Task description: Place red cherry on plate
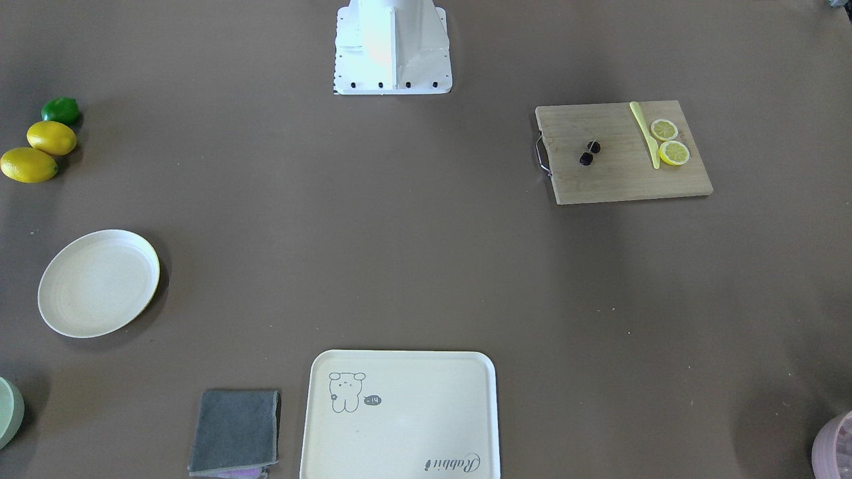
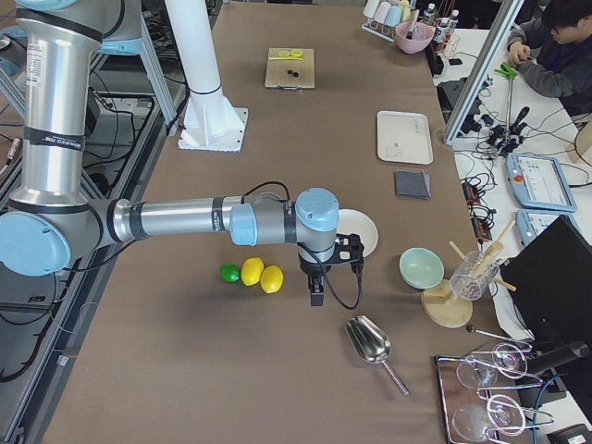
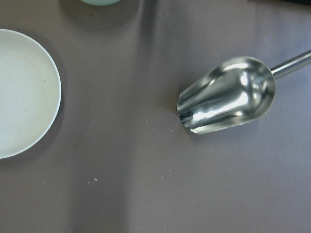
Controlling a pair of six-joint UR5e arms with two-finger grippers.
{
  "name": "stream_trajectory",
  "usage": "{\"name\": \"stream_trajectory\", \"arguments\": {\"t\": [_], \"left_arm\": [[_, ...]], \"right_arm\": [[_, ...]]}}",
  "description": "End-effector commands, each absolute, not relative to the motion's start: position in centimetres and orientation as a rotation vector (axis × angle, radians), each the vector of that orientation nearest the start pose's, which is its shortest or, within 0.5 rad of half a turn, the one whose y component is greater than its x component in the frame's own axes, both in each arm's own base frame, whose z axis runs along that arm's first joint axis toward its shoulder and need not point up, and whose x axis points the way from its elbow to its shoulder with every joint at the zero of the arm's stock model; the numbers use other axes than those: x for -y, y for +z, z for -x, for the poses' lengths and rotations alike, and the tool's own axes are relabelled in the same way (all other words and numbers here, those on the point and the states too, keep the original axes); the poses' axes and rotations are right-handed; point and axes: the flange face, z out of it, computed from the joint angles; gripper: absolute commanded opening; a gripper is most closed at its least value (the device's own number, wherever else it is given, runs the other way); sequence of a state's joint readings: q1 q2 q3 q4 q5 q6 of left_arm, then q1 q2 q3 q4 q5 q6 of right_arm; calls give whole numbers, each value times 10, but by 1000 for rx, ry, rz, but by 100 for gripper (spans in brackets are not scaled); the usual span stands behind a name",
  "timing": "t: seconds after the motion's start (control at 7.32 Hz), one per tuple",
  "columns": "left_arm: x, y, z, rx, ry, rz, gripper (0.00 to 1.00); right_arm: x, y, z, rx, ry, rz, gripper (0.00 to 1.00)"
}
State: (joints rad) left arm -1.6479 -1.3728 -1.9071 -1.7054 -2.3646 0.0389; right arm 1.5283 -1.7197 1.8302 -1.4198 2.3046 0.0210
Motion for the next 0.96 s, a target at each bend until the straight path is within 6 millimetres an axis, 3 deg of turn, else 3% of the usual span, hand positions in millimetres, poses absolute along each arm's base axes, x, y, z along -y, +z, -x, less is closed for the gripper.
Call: {"name": "stream_trajectory", "arguments": {"t": [0.0,0.14,0.27,0.41,0.55,0.68,0.82], "left_arm": [[426,542,122,-758,38,-381,98],[439,529,129,-732,61,-485,98],[452,547,134,-737,46,-474,98],[465,544,138,-748,64,-496,98],[463,543,132,-804,91,-518,98],[463,530,129,-819,125,-586,98],[464,537,126,-822,138,-610,98]], "right_arm": [[453,547,-50,767,-123,-370,100],[460,525,-49,788,-65,-381,100],[468,514,-48,800,-68,-398,100],[473,504,-46,838,-51,-395,99],[472,507,-44,857,-11,-368,100],[478,510,-39,861,1,-365,100],[483,517,-16,865,-9,-324,100]]}}
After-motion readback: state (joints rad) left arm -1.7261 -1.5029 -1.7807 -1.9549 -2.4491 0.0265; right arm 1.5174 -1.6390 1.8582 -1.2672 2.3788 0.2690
